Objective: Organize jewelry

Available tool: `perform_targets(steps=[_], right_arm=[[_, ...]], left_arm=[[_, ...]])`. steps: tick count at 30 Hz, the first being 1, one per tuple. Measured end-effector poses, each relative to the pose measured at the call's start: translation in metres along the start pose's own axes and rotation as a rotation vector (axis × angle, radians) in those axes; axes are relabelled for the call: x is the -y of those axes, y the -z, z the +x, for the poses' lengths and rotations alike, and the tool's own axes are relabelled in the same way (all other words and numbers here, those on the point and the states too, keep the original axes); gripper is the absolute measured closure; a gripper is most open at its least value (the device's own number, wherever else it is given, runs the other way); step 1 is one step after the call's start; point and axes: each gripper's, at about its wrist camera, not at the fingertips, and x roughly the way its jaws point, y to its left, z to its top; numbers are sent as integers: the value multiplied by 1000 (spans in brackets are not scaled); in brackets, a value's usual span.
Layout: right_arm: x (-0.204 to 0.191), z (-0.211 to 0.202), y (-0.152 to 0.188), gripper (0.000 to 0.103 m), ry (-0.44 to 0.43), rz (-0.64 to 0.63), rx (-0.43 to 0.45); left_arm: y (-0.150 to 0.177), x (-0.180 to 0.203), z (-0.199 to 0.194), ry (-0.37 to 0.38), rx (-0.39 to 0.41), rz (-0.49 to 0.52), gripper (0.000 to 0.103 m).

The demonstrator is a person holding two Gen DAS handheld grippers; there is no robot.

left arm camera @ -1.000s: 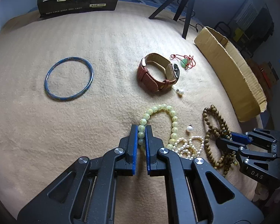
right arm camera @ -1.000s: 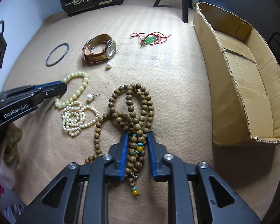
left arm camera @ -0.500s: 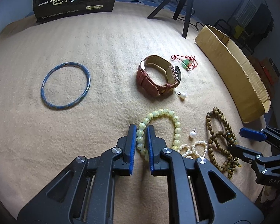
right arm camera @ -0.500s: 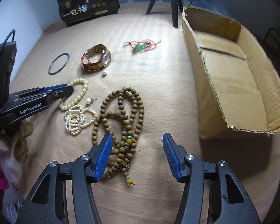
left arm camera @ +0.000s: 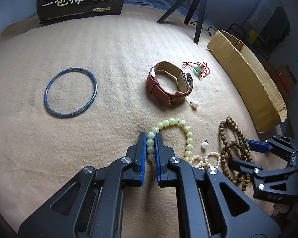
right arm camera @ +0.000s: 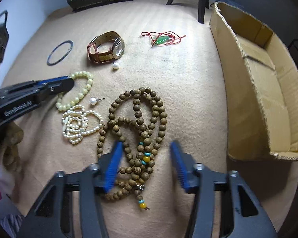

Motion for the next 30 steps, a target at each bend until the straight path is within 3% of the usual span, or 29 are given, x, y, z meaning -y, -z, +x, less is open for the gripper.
perform_targets(steps=[2,9,18,30], right_arm=[[0,-2,-2,92,-12,-3,-2],[7,-25,5,92,-75,32,50],[14,-87,15,92,-82,44,179],[36,-140,22,92,-78,65,291]], left_arm=[[2,0,-4,10,4,-12,98],[9,3,-30,30,31,-17,98],[7,23,-68,76,78,1,98],[0,69,-101,128,134,78,98]])
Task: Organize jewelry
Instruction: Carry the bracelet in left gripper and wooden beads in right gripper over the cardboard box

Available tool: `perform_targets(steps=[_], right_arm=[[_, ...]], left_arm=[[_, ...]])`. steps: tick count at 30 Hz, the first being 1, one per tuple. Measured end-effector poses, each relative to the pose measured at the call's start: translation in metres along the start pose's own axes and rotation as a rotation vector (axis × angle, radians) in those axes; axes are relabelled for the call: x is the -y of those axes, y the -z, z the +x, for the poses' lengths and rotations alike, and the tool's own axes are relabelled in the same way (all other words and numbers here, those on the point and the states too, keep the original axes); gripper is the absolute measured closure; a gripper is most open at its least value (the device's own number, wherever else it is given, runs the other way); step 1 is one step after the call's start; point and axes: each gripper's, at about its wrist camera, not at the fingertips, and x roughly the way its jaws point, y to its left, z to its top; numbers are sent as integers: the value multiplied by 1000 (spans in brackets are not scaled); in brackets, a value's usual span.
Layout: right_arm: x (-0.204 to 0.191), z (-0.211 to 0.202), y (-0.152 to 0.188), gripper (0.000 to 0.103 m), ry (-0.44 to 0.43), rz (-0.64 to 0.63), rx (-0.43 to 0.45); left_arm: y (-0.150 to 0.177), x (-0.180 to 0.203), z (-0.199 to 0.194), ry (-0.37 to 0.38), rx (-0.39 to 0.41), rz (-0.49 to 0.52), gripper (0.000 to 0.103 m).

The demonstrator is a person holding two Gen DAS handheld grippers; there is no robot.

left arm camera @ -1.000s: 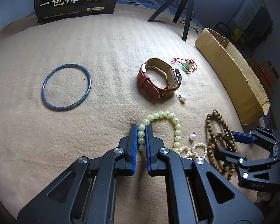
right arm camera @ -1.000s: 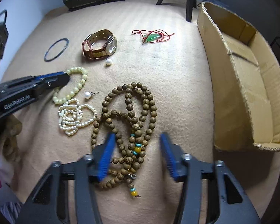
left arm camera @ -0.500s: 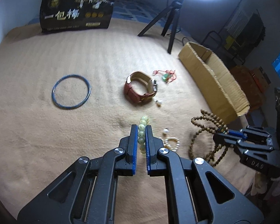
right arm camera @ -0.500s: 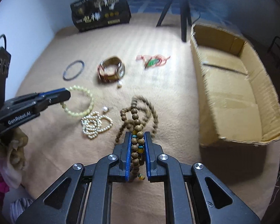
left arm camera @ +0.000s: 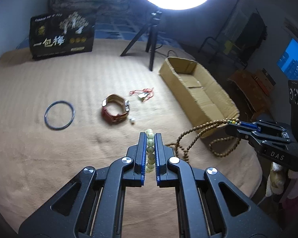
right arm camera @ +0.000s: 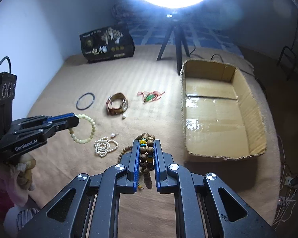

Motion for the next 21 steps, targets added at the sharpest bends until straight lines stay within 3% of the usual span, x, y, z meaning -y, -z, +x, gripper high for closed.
perform_targets(steps=[21], right_arm=[[15,-115,-51,92,89,-71,253]], left_arm=[[-51,72,-24,100,88,85,98]])
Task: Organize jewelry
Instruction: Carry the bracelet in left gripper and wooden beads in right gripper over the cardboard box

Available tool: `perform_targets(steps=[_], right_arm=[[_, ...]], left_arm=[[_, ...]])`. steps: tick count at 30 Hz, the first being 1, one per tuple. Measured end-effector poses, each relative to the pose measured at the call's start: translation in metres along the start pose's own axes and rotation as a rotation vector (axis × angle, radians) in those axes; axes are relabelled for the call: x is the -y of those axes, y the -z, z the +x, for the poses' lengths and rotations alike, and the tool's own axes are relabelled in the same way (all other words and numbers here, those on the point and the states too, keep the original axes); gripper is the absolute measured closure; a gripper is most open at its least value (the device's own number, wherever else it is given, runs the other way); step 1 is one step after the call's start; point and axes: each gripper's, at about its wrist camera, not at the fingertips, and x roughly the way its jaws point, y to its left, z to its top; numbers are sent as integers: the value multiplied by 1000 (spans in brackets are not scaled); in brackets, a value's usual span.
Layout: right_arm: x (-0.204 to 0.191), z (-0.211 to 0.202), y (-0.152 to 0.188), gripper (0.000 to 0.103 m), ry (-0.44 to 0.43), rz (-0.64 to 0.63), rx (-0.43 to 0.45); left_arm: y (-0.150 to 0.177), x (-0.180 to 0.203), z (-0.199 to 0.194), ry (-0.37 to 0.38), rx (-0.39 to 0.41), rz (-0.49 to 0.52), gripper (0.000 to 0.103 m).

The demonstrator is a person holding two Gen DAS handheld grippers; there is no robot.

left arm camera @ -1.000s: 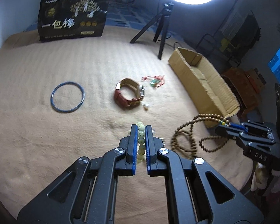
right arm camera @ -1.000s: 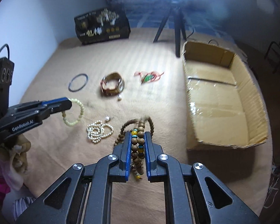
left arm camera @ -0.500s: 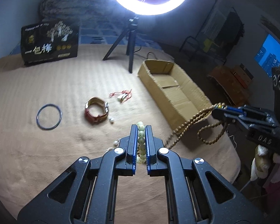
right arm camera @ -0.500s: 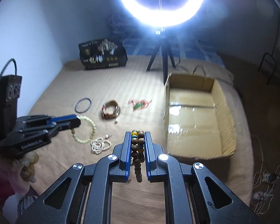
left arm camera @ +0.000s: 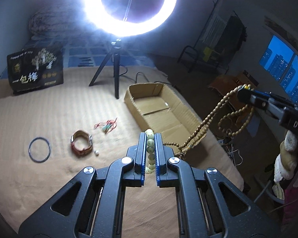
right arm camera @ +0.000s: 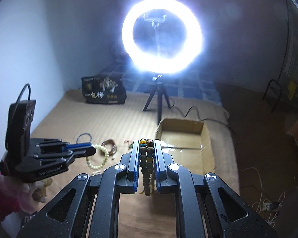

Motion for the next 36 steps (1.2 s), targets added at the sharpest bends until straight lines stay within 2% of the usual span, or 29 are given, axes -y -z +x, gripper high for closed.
perform_targets(steps=[5,13,22,36], right_arm=[[19,-12,-16,92,27,18,46],[42,-7,-24,92,81,25,63],[77,32,-2,92,119,59,-9],[110,104,40,92,86,149,-143]], left_arm=[[-14,13,8,22,7,11,98],[-31,29,39,53,-6,27,98],[-37,32,91,55,-55,6,98],[-32,27,162,13,-143,6,98]])
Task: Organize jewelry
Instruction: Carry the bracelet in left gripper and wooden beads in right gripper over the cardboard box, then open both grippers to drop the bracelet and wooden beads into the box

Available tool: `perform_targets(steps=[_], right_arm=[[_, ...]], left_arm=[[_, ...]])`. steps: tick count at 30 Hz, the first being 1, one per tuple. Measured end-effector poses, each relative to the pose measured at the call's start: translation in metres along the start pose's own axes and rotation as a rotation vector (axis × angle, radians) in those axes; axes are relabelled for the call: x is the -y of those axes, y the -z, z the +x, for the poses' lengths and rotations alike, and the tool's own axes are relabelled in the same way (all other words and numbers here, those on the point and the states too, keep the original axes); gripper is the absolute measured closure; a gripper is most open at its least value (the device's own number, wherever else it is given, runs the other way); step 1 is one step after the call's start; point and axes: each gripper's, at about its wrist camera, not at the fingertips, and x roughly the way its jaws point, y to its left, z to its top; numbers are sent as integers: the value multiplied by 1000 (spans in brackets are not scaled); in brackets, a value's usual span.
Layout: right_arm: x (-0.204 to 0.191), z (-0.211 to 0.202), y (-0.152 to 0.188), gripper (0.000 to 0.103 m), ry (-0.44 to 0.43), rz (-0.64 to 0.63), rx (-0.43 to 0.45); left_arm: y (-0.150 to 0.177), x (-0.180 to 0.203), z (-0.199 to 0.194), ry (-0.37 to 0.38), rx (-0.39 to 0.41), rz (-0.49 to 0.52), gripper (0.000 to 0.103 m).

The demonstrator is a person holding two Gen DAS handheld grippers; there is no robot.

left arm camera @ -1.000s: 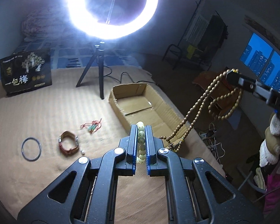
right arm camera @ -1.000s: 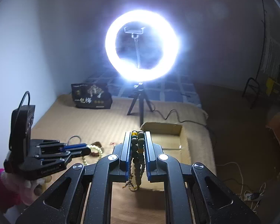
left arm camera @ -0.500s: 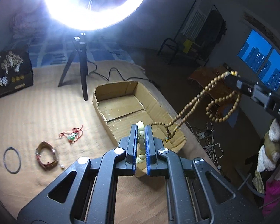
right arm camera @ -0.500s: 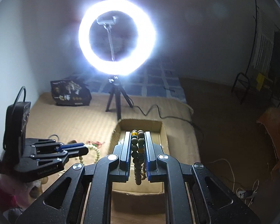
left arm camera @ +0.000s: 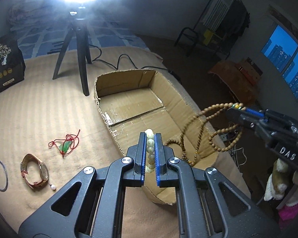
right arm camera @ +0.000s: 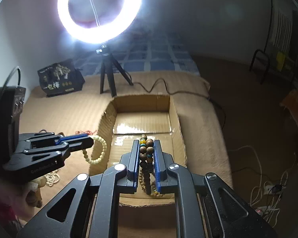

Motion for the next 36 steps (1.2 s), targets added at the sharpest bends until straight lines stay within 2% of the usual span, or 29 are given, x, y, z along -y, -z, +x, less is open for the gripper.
perform_targets(steps=[6,13,14,17,18,29,31,32,33,34,36], right_arm=[[6,24,8,92,-19,35,-54],[13,34,13,91,-22,63,-77],[13,34,14,86,-18,62,-78],[13,33,13,51,-9,56,-69],[13,31,14,47,-5,55,-60],[7,18,17,46,11,59,-54],[5,14,17,46,8,59,-49],[3,12,17,46,7,58,-45],[1,10,17,44,4,57,-42],[0,8,17,43,1,57,-40],[-6,4,18,33,-12,57,-29]], left_arm=[[-3,-2,12,-15,-11,3,98],[-4,-4,19,-24,-30,-2,97],[-4,-4,20,-26,-36,-5,97],[-4,-4,20,-33,-43,2,97],[-3,-3,19,-40,-43,8,97],[4,0,-3,-72,-20,51,96],[5,-2,-10,-77,-11,56,83],[6,-2,-13,-80,-3,56,66],[8,-4,-19,-86,15,55,60],[9,-6,-24,-93,30,55,60],[12,-10,-31,-103,37,55,60]])
